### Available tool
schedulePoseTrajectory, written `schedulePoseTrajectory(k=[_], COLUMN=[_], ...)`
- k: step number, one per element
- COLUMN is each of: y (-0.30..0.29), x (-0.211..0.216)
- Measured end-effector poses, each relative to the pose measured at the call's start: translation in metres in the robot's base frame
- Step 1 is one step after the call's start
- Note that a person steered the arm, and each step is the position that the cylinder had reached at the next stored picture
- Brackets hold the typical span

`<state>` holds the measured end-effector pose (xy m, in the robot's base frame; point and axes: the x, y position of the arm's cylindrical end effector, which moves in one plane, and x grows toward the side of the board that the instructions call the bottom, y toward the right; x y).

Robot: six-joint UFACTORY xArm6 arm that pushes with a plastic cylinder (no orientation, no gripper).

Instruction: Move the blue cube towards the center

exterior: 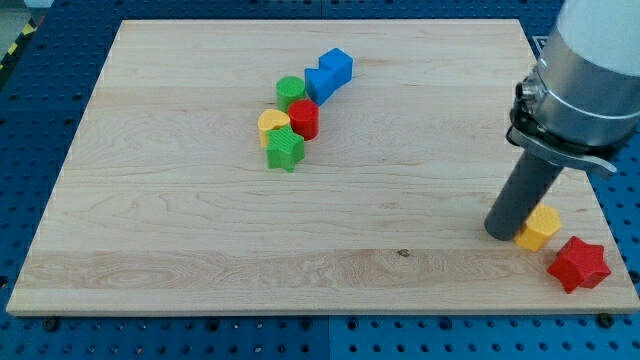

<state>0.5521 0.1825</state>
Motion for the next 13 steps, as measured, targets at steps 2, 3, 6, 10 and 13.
schedulePoseTrajectory(k=[2, 3, 6, 10, 13], y=[0.002, -0.007, -0.083, -0.08, -0.128], x=[0.006, -0.002, -0.088, -0.215, -0.304])
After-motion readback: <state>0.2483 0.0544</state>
